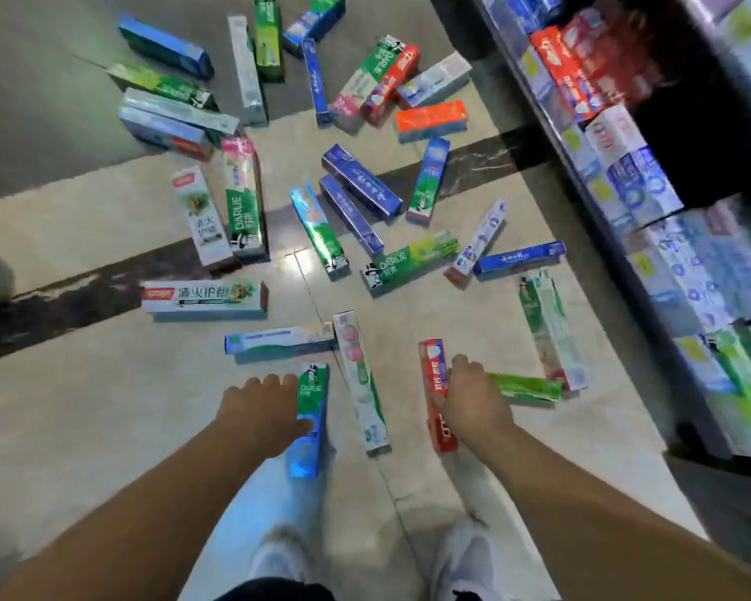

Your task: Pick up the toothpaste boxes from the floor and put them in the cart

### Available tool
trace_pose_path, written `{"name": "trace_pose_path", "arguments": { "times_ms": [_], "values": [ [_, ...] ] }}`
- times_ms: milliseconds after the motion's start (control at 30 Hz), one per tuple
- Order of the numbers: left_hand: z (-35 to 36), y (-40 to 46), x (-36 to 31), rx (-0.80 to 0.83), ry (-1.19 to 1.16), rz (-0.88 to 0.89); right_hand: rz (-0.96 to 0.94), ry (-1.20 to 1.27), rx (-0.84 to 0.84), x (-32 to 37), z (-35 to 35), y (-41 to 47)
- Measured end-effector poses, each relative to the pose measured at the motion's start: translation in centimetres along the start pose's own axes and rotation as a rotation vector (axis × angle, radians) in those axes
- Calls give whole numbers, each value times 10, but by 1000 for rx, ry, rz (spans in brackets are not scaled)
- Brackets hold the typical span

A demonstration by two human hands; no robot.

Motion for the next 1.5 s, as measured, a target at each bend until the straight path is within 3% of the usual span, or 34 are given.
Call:
{"name": "trace_pose_path", "arguments": {
  "times_ms": [267, 467, 800, 1167, 1267, 1367, 1500],
  "values": [
    [50, 69, 5, 50, -12, -22, 135, 29, 3, -8, 59, 62],
    [78, 82, 2, 91, -191, -53, 88, -85, -24, -5, 67, 67],
    [90, 86, -26, 37, -398, -175, 29, -23, 47, -2, 81, 58],
    [103, 90, -33, -70, -555, -241, -122, 200, 6, 17, -55, 72],
    [98, 91, -26, -8, -616, -243, -156, 306, 23, 24, -84, 63],
    [76, 79, -11, 105, -727, -223, -160, 319, 12, 24, -95, 51],
    [15, 31, 16, 64, -957, -211, -128, 403, 14, 23, -111, 14]
  ]
}}
Point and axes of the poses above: each hand's wrist, its own y-axis towards the middle knuckle, its own z-axis out of the palm, x = y × z, the point moved 2 cm from there along y, towards the middle knuckle, and after that the axes turned 1 degree about -x, right-handed, at the moved point
